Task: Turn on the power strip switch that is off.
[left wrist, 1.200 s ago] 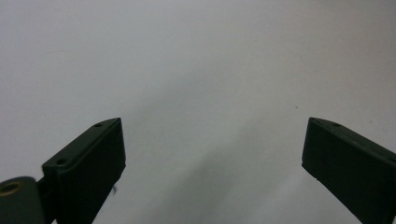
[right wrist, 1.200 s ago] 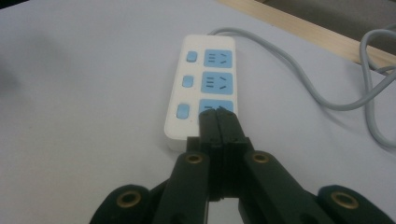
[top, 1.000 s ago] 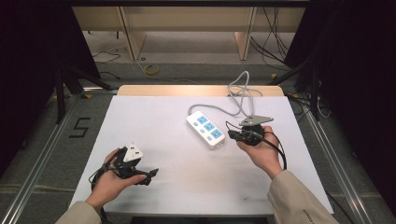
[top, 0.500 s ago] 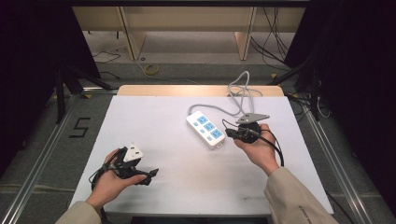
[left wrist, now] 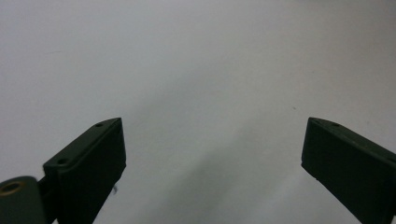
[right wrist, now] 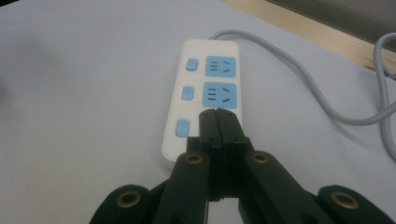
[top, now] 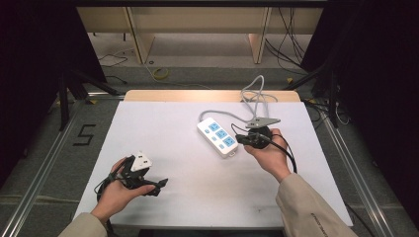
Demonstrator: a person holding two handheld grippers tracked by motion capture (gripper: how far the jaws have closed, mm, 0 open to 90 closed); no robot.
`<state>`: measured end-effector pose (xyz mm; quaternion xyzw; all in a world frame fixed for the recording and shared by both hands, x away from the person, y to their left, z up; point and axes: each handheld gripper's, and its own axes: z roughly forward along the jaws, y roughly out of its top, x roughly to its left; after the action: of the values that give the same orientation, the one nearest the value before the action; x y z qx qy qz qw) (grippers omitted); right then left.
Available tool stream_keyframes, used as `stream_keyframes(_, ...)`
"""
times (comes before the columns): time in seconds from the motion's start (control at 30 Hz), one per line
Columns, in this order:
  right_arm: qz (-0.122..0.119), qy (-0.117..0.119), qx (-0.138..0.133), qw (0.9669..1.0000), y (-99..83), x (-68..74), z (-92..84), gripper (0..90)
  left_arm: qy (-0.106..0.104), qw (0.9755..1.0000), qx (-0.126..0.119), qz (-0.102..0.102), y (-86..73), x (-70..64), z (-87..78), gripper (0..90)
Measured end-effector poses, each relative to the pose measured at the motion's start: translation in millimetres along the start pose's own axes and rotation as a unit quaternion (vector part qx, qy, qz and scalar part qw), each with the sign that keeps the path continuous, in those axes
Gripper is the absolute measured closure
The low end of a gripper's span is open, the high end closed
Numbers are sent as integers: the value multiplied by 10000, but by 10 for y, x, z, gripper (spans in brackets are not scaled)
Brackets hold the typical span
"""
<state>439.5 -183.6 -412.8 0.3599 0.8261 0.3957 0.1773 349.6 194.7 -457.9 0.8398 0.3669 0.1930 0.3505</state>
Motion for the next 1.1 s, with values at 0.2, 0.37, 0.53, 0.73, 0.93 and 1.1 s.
stream_keyframes(0.2,2,-28,13,10000,38,-5,39,900,2,10000,-1,2,1,-1,1,62)
stream_keyframes(0.37,-12,-50,24,10000,64,-8,67,900,0,10000,-5,1,1,0,1,62)
stream_keyframes(0.53,-19,-77,35,10000,96,-5,98,900,1,10000,-9,0,2,-2,1,63)
stream_keyframes(0.73,-14,-75,85,9999,100,-3,154,900,2,10000,-12,3,1,-2,2,64)
stream_keyframes(0.93,19,-60,103,9999,100,-11,185,900,-2,10000,-14,1,3,-3,1,64)
stream_keyframes(1.1,29,-62,128,9999,114,-5,214,900,-2,10000,-14,6,3,-4,1,65)
